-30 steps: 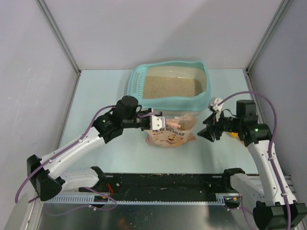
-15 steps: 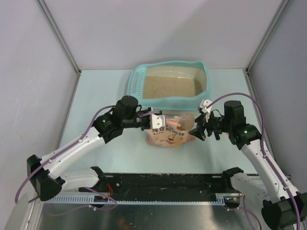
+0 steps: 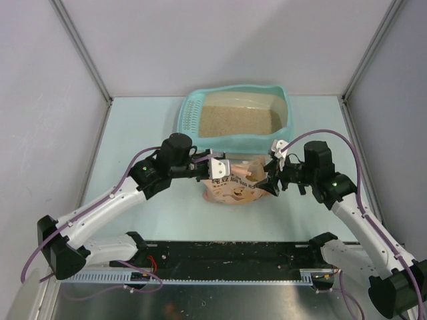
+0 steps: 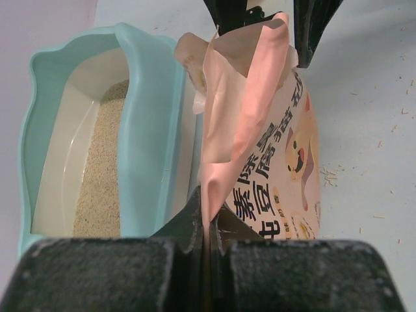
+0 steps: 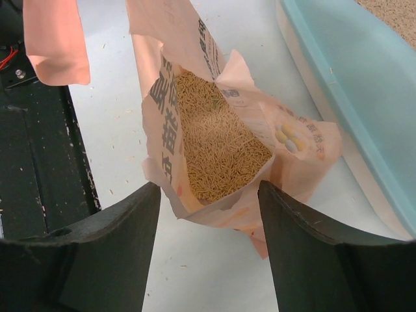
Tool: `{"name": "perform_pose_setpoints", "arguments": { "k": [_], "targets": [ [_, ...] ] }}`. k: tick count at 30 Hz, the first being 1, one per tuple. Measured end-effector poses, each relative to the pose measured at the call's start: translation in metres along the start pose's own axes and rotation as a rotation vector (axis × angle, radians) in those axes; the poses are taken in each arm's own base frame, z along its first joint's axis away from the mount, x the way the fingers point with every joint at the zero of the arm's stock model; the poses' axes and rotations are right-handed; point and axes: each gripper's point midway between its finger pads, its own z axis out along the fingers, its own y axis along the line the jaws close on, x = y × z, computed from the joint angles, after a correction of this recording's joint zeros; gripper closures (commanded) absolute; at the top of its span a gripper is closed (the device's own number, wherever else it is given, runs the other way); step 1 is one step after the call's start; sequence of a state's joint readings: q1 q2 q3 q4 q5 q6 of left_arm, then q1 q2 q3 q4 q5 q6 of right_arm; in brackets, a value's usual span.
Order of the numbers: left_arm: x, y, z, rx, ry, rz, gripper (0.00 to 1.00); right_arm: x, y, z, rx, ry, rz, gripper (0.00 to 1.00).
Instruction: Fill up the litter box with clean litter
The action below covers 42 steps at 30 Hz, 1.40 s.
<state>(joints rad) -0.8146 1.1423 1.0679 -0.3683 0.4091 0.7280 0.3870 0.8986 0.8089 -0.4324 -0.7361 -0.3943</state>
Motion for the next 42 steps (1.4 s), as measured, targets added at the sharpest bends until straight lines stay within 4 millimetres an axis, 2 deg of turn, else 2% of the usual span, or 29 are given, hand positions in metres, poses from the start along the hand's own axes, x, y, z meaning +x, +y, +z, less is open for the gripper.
{"name": "perform_pose_setpoints", "arguments": {
  "k": [7,11,15,18,19,22,26,29,31,32,34,35,36,38,39,42],
  "targets": [
    [0.002,0.003,0.000,-0.024,0.013,-0.034,1.00,0.002,0.002,0.008,-0.011,-0.016,-0.032,0.44],
    [0.004,0.005,0.001,-0.037,0.021,-0.057,1.00,0.003,0.001,0.011,-0.009,-0.030,-0.043,0.57],
    [0.006,0.011,0.005,-0.058,0.033,-0.077,0.96,-0.003,-0.002,0.012,-0.001,-0.055,-0.057,0.65],
    [0.006,0.014,0.007,-0.066,0.040,-0.092,0.72,-0.005,-0.004,0.014,0.004,-0.071,-0.058,0.69],
    [0.004,0.015,0.007,-0.070,0.036,-0.096,0.53,-0.005,-0.004,0.014,0.005,-0.074,-0.057,0.70],
    [-0.017,0.030,0.001,-0.102,-0.008,-0.093,0.30,-0.005,-0.006,0.016,0.012,-0.083,-0.056,0.75],
    [-0.069,0.064,-0.021,-0.196,-0.116,-0.055,0.23,-0.005,-0.009,0.017,0.021,-0.087,-0.058,0.77],
    [-0.094,0.088,-0.040,-0.275,-0.169,-0.027,0.27,-0.007,-0.010,0.018,0.030,-0.094,-0.055,0.77],
    [-0.093,0.104,-0.048,-0.323,-0.169,-0.039,0.34,-0.009,-0.011,0.018,0.036,-0.101,-0.050,0.77],
    [-0.086,0.114,-0.047,-0.344,-0.153,-0.062,0.38,-0.010,-0.012,0.018,0.039,-0.102,-0.049,0.76],
    [-0.069,0.137,-0.042,-0.375,-0.122,-0.123,0.50,-0.009,-0.013,0.018,0.046,-0.100,-0.043,0.76],
    [-0.052,0.153,-0.033,-0.380,-0.096,-0.174,0.55,-0.008,-0.014,0.019,0.049,-0.096,-0.041,0.76],
    [-0.042,0.167,-0.027,-0.391,-0.090,-0.216,0.67,-0.008,-0.015,0.019,0.051,-0.092,-0.038,0.75],
    [-0.006,0.190,-0.002,-0.372,-0.056,-0.323,0.77,-0.006,-0.019,0.022,0.058,-0.077,-0.031,0.75],
    [0.018,0.194,0.014,-0.341,-0.032,-0.379,0.86,-0.005,-0.022,0.023,0.063,-0.069,-0.029,0.75],
    [0.068,0.191,0.052,-0.250,0.014,-0.501,0.95,-0.006,-0.025,0.023,0.073,-0.057,-0.033,0.75]
  ]
}}
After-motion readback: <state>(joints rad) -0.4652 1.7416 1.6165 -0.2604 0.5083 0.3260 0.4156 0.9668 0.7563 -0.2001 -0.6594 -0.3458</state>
